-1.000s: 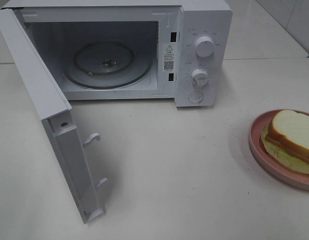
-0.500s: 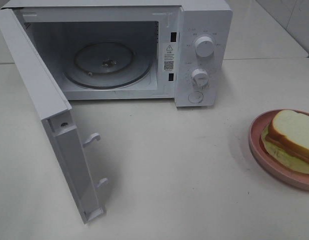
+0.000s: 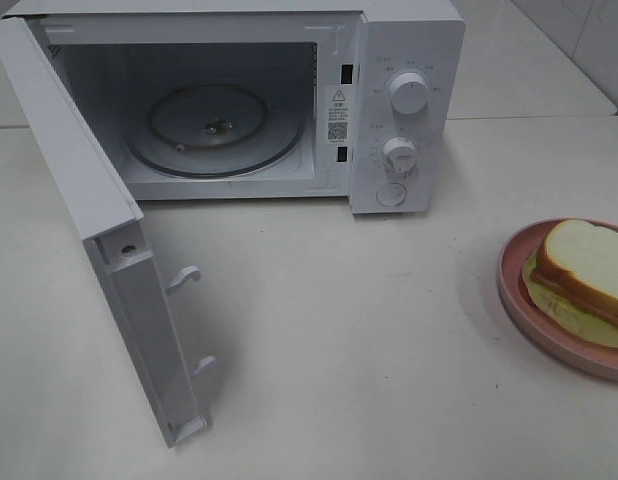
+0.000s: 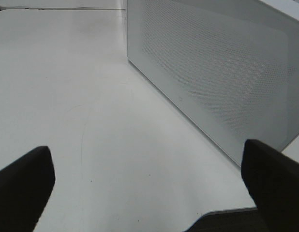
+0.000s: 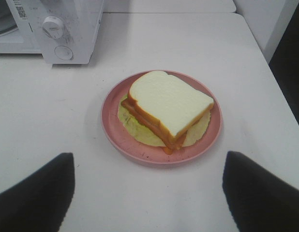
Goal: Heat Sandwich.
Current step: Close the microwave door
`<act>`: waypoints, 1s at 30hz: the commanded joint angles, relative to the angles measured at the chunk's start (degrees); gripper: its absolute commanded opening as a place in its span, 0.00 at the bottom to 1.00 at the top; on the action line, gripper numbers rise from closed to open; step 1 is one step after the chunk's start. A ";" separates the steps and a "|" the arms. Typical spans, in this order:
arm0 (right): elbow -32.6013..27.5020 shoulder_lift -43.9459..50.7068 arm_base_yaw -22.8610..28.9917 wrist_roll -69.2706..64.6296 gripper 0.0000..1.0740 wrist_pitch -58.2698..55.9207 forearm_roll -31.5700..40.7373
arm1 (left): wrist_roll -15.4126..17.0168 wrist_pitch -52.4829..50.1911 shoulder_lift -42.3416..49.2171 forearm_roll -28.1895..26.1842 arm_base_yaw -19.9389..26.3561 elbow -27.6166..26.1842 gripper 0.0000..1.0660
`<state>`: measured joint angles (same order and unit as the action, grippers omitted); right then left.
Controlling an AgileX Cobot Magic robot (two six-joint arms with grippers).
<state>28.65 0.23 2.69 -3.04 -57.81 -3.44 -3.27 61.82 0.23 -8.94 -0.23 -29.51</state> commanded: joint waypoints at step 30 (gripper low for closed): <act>-0.06 1.55 -0.46 0.69 0.71 0.86 0.40 | 0.17 -0.34 0.86 -0.23 0.23 0.06 0.92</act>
<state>28.65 0.23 2.69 -3.04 -57.75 -3.09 -3.27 61.82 0.23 -8.94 -0.23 -29.51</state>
